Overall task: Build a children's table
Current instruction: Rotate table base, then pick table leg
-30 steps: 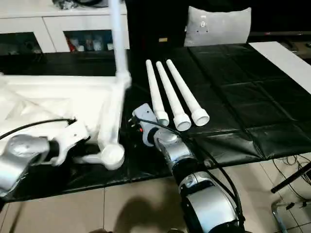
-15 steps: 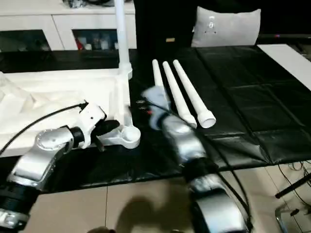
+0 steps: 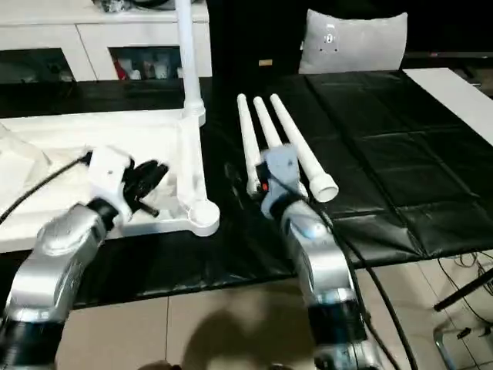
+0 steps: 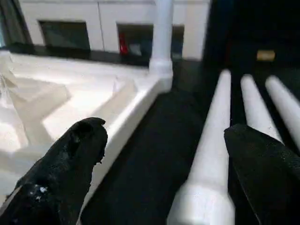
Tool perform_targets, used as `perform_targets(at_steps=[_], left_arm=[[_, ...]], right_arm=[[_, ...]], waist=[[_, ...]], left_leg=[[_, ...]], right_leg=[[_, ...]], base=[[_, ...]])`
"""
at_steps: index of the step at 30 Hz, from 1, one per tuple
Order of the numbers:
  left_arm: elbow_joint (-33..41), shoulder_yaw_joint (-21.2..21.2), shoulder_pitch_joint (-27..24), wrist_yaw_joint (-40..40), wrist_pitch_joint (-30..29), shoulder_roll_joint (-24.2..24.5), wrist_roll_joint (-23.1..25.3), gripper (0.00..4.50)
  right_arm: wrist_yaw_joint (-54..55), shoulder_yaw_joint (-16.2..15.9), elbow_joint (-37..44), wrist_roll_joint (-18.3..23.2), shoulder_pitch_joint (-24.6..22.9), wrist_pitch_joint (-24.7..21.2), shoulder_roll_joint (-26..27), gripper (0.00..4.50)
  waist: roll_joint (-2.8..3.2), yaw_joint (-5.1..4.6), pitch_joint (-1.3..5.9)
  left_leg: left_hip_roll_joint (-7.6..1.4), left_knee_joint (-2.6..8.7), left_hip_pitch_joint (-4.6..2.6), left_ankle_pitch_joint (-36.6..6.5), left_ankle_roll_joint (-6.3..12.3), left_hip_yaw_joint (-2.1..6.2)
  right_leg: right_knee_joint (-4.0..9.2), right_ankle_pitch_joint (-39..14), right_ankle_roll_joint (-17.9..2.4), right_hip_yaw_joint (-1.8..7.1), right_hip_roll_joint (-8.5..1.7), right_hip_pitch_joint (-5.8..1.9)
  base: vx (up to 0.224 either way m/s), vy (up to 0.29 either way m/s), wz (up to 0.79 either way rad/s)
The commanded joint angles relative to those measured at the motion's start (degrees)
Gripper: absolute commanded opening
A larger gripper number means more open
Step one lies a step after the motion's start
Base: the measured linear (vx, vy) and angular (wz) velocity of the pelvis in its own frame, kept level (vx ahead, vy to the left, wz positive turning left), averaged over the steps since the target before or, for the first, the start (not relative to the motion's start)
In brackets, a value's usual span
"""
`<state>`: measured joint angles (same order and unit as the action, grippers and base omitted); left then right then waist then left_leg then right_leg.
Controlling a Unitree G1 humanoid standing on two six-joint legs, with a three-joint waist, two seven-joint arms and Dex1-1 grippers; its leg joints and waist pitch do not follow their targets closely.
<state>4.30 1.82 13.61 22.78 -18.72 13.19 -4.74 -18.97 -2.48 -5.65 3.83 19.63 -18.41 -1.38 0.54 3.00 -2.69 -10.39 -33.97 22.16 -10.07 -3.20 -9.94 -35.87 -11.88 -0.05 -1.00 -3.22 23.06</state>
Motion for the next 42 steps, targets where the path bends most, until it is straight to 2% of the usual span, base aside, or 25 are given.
perform_targets(at_steps=[1,3,4,5,6,7,8,11,12,13,14,15,16,19,21,23,24,28,29,30,31,34,35,39,42], left_arm=[[2.0,0.1,-0.1,-0.4,-0.2,-0.3,-0.3,1.26],[2.0,-0.1,-0.5,-0.5,0.6,-0.2,-0.3,1.45],[1.8,-0.2,-0.4,0.1,1.1,0.0,-0.7,1.45],[1.8,-0.8,-0.2,1.3,1.3,0.8,-0.8,1.51],[1.8,-1.2,-0.1,2.0,1.2,1.4,-0.9,1.73],[2.1,-1.4,0.0,2.6,0.4,2.0,-0.9,1.81],[2.3,-1.5,0.0,2.8,-0.2,2.2,-1.0,1.81],[2.0,-2.8,0.7,4.4,0.0,4.5,0.8,2.16],[1.5,-3.4,1.0,5.1,-0.2,5.7,1.7,2.23],[1.2,-3.9,1.3,5.5,-0.9,6.5,2.3,2.27],[1.1,-4.1,1.4,5.7,-1.2,6.8,2.4,2.27],[1.2,-4.4,1.7,6.1,-3.2,7.4,2.3,2.58],[1.3,-4.8,2.2,7.7,-3.6,8.2,1.6,2.58],[1.1,-5.5,2.6,8.3,-3.0,9.1,2.3,2.73],[1.4,-6.8,2.7,10.3,-3.5,10.3,2.1,2.83],[1.7,-7.1,2.6,11.1,-3.9,10.7,1.7,2.83],[2.2,-7.4,2.4,12.1,-4.5,11.3,1.2,2.83],[3.3,-7.2,1.8,13.6,-6.0,12.0,-0.1,2.83],[4.1,-7.2,1.3,14.1,-6.5,12.7,-0.4,2.83],[4.7,-7.0,0.8,14.3,-6.9,13.1,-0.5,2.83],[5.9,-6.5,-0.2,14.6,-7.6,14.0,-0.7,2.83],[6.7,-5.7,-1.4,14.9,-8.2,15.2,-0.9,2.83],[7.5,-5.4,-2.0,14.9,-8.7,15.5,-1.0,2.83],[10.6,-4.7,-4.3,15.4,-10.5,16.6,-1.8,2.83],[12.7,-3.9,-5.9,15.3,-11.9,17.7,-2.3,2.83]], right_arm=[[0.9,0.5,1.9,0.3,0.2,-1.0,0.4,4.50],[2.1,2.6,2.1,3.5,0.9,-2.0,1.8,4.50],[3.3,2.7,1.6,2.4,1.5,-1.9,1.5,4.50],[3.8,2.3,0.3,1.2,2.6,-2.3,0.8,4.50],[3.8,2.0,-0.5,0.5,3.3,-2.6,0.3,4.50],[5.8,2.3,-2.2,-1.0,4.7,-2.6,0.0,4.50],[7.1,2.5,-2.9,-1.9,5.4,-2.9,-0.2,4.50],[9.9,4.4,-7.9,-1.7,10.8,-10.6,-0.7,4.50],[9.4,4.8,-10.3,-1.0,12.8,-11.6,-1.2,4.50],[8.9,5.1,-12.3,-0.4,14.4,-11.7,-1.6,4.50],[8.8,5.1,-13.0,-0.3,14.8,-11.5,-1.8,4.50],[8.5,5.4,-15.9,0.2,16.8,-11.5,-2.3,4.50],[8.7,6.1,-22.4,0.5,20.6,-10.6,-3.0,4.50],[8.1,7.1,-28.9,1.2,24.3,-9.6,-3.2,4.50],[6.9,7.9,-37.8,1.3,29.6,-7.6,-3.3,4.50],[6.0,7.8,-41.8,1.0,32.1,-6.5,-3.3,4.50],[5.1,8.1,-47.2,0.8,35.4,-5.7,-3.3,4.50],[5.2,8.6,-51.6,1.1,38.0,-5.0,-3.2,4.50],[4.9,8.5,-53.8,1.0,39.2,-4.6,-3.2,4.50],[4.6,8.6,-55.4,1.0,40.0,-4.1,-3.2,4.50],[5.2,8.7,-58.8,0.6,41.7,-3.5,-3.1,4.50],[7.7,9.0,-62.5,0.0,43.3,-2.5,-3.1,4.50],[8.9,9.3,-63.7,0.0,43.7,-2.1,-3.0,4.50],[10.7,9.4,-66.0,-0.5,44.3,-1.3,-2.6,4.50],[10.6,9.6,-68.0,-0.4,44.8,-0.6,-2.1,4.50]], waist=[[0.40,-0.04,3.28],[0.59,0.06,3.21],[0.60,-0.03,3.14],[1.11,0.11,3.22],[0.98,0.00,3.26],[1.24,0.05,3.27],[1.09,-0.03,3.28],[1.10,-0.14,3.41],[0.74,-0.13,3.42],[0.89,-0.13,3.51],[1.02,-0.06,3.51],[0.98,-0.05,3.48],[1.01,-0.11,3.62],[1.12,-0.14,3.66],[1.29,-0.05,3.90],[1.26,0.00,3.83],[1.34,-0.17,3.83],[1.25,0.04,3.79],[0.93,0.06,3.69],[0.97,0.15,3.53],[0.60,0.08,3.25],[0.73,0.08,2.91],[0.54,0.04,2.66],[0.47,0.07,2.26],[0.00,0.06,1.79]], left_leg=[[-2.06,4.28,-1.11,-13.9,-1.28,0.82],[-2.18,4.39,-1.14,-14.9,-1.45,0.91],[-2.07,4.44,-1.16,-15.2,-1.65,0.91],[-2.03,4.47,-1.21,-15.0,-2.28,1.03],[-1.98,4.42,-1.23,-14.9,-2.75,1.03],[-1.92,4.39,-1.22,-14.9,-2.93,1.03],[-1.82,4.35,-1.20,-14.6,-3.21,0.95],[-1.62,4.16,-1.31,-13.4,-3.43,0.95],[-1.64,4.11,-1.26,-12.6,-3.22,0.85],[-1.66,4.01,-1.33,-12.6,-3.25,0.88],[-1.67,3.94,-1.31,-12.0,-3.29,0.78],[-1.71,3.90,-1.27,-11.6,-3.31,0.75],[-1.63,3.80,-1.35,-10.9,-3.46,0.75],[-1.56,3.50,-1.25,-10.2,-3.11,0.54],[-1.58,3.36,-1.28,-8.9,-2.74,0.58],[-1.61,3.33,-1.20,-9.2,-2.35,0.51],[-1.68,3.32,-1.21,-9.8,-2.22,0.55],[-1.83,3.33,-1.28,-9.5,-1.85,0.50],[-1.83,3.39,-1.22,-9.5,-1.62,0.42],[-1.89,3.44,-1.21,-10.1,-1.42,0.43],[-1.94,3.50,-1.13,-10.4,-1.31,0.35],[-1.95,3.70,-1.26,-11.8,-1.66,0.40],[-1.97,3.76,-1.27,-12.2,-1.67,0.35],[-1.97,3.91,-1.20,-12.1,-1.82,0.40],[-1.99,3.97,-0.96,-11.4,-1.15,0.36]], right_leg=[[4.65,-7.9,-8.5,1.98,-3.15,-2.10],[4.73,-9.2,-8.1,2.07,-3.34,-2.02],[4.81,-9.6,-7.8,2.05,-3.18,-1.92],[4.75,-9.6,-7.6,1.99,-3.23,-1.92],[4.63,-8.6,-7.6,1.94,-3.07,-1.93],[4.54,-8.2,-7.7,1.95,-3.05,-1.94],[4.48,-7.6,-7.8,1.95,-3.07,-1.98],[4.16,-5.9,-8.2,1.95,-2.94,-2.12],[4.12,-4.7,-8.4,1.95,-2.96,-2.27],[3.95,-4.6,-8.6,1.93,-3.04,-2.20],[3.91,-3.8,-8.7,1.93,-3.06,-2.26],[3.90,-3.2,-8.8,1.95,-3.11,-2.28],[3.65,-2.2,-9.5,1.86,-3.12,-2.37],[3.49,-0.3,-11.3,1.85,-3.18,-2.46],[3.18,1.7,-11.8,1.76,-3.20,-2.64],[3.18,2.0,-12.8,1.70,-3.29,-2.68],[3.06,1.4,-13.8,1.61,-3.35,-2.64],[2.95,1.5,-14.3,1.60,-3.36,-2.70],[3.07,1.4,-14.2,1.60,-3.30,-2.69],[3.08,0.1,-14.6,1.60,-3.45,-2.56],[3.24,-0.4,-14.5,1.65,-3.43,-2.45],[3.35,-3.7,-14.0,1.64,-3.38,-2.16],[3.48,-4.2,-13.8,1.68,-3.34,-1.95],[3.31,-3.4,-13.1,1.70,-3.30,-1.86],[3.21,-2.6,-13.2,1.74,-3.30,-1.76]], base=[[0.000,0.000,0.00],[0.000,0.000,0.00],[0.000,0.000,0.00],[0.000,0.000,0.00],[0.000,0.000,0.00],[0.000,0.000,0.00],[0.000,0.000,0.00],[0.000,0.000,0.00],[0.000,0.000,0.00],[0.000,0.000,0.00],[0.000,0.000,0.00],[0.000,0.000,0.00],[0.000,0.000,0.00],[0.000,0.000,0.00],[0.000,0.000,0.00],[0.000,0.000,0.00],[0.000,0.000,0.00],[0.000,0.000,0.00],[0.000,0.000,0.00],[0.000,0.000,0.00],[0.000,0.000,0.00],[0.000,0.000,0.00],[0.000,0.000,0.00],[0.000,0.000,0.00],[0.000,0.000,0.00]])
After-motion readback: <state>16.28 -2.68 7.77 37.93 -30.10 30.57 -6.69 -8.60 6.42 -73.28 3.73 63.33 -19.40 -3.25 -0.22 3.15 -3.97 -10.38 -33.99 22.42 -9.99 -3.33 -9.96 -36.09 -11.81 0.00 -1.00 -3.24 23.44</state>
